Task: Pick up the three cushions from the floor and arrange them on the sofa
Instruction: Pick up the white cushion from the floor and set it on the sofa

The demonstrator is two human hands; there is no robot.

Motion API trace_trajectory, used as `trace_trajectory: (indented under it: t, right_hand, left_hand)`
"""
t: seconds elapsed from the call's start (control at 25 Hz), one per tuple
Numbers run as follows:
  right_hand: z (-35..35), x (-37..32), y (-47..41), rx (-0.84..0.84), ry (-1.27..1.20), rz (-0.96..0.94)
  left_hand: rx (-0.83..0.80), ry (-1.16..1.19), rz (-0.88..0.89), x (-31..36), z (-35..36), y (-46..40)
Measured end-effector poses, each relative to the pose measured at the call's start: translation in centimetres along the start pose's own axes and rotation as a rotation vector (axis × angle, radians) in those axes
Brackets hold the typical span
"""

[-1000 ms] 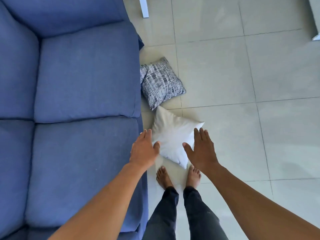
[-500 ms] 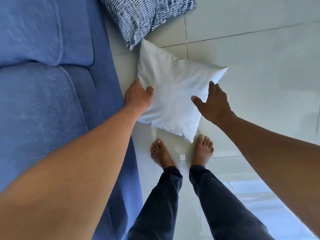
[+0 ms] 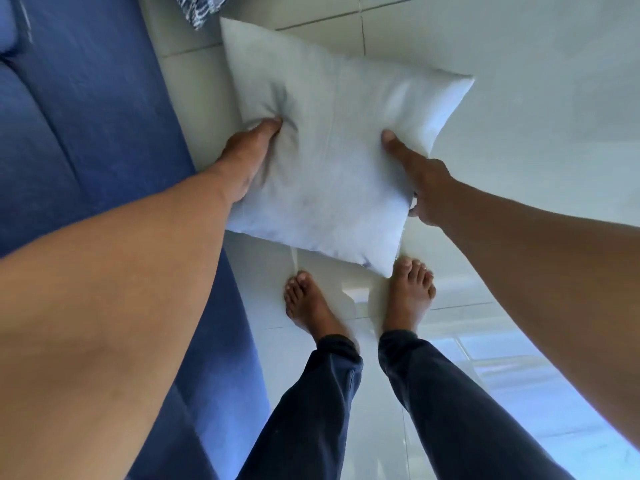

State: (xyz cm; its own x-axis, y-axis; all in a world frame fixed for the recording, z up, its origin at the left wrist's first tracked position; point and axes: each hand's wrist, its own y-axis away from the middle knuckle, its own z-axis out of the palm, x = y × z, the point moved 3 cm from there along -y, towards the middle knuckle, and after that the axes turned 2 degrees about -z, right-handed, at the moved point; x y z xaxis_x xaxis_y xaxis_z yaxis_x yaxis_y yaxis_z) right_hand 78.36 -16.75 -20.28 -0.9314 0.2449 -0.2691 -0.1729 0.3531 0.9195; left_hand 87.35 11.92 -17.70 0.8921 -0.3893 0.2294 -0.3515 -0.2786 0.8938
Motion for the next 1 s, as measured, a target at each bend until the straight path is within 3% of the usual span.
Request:
trace_trajectory:
  t: [0.04,0.08,0.16,0.2,0.24,0.28,0.4,0.68,1.0]
  right_hand:
    - [-1.7,4.2,-0.7,-0.102,-0.098,0.074]
    - [-3.0,12.1,-2.9,-0.082,0.006,0.047]
    - [-3.7,17.6,-3.5,0.019,0.006,-0.114]
    - [-3.9,15.1,-1.9,-0.18,-0.189,-0.027]
    - [-4.5,8.5,1.4,-0.21,-0.248,-0.112]
    - [-4.8,0.5,6.0,-0.199,-0.148,-0.158]
    - [-6.4,-7.4,16.1,-0.118,0.013,-0.114]
    - [-11.4,-13.2,31.5,-0.064,0.071,-0.34]
    - [-14.6,-19.5,50.6,-0.156,0.111,-0.579]
  left_hand:
    - [-0.03,0.021,0.0,0.1,0.6,0.6]
    - [-0.037,0.037,0.011,0.3,1.0,1.6]
    - [-0.028,0.064,0.045,0.7,1.3,3.8]
    - [-0.023,0.076,0.064,0.9,1.1,5.0]
    - [-0.024,0.083,0.082,1.1,0.7,6.7]
    - [-0.022,0.092,0.097,1.5,0.1,8.6]
    - [-0.009,0.135,0.138,3.3,-2.2,14.9]
    - [-0.009,0.192,0.229,7.6,-9.1,31.9]
    - [0.065,0.333,0.344,7.6,-18.7,51.2]
